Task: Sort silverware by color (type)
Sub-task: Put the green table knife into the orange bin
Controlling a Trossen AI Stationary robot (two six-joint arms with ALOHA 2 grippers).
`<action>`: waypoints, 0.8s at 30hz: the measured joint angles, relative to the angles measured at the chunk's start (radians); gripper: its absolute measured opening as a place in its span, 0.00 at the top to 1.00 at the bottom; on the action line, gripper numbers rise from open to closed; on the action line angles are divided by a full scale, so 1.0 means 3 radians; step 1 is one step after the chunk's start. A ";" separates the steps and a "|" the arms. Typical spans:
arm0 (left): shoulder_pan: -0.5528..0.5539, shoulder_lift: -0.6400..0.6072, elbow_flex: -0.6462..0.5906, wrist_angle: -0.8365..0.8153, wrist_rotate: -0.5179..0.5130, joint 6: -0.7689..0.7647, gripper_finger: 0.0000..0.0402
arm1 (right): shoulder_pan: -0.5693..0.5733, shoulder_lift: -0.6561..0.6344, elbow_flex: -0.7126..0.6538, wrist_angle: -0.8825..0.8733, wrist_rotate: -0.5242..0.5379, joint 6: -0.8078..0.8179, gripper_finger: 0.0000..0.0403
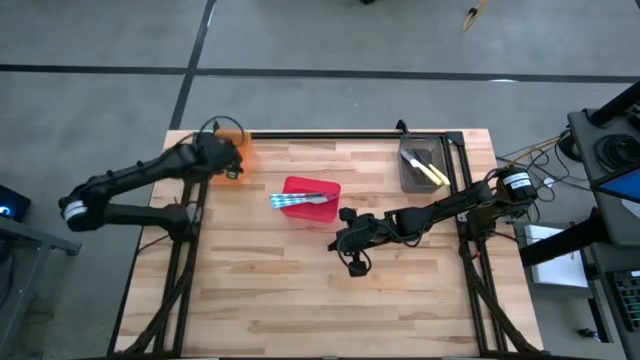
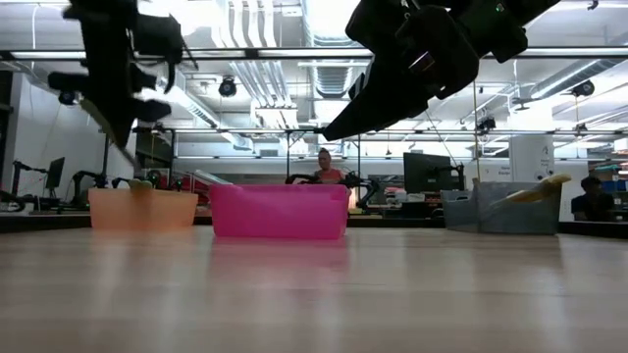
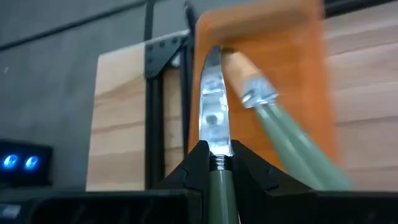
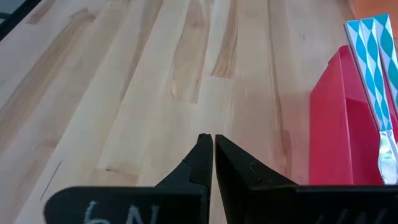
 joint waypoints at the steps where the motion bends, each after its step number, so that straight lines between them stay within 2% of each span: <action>1: 0.0134 0.0045 -0.0020 0.0057 0.0051 0.0090 0.93 | 0.0000 0.0000 0.0000 -0.0007 0.0000 0.0001 0.98; 5: 0.0405 0.0216 -0.0037 0.0299 0.0086 0.0346 0.93 | -0.0002 0.0000 0.0000 -0.0032 0.0000 0.0003 0.98; 10: 0.0411 0.0385 -0.0037 0.0604 0.0090 0.0549 0.92 | -0.0007 0.0000 0.0000 -0.0031 0.0000 0.0001 0.98; 24: 0.0420 0.1001 -0.0037 0.0787 0.0074 0.0550 0.91 | -0.0046 0.0000 0.0000 -0.0025 0.0010 0.0012 0.98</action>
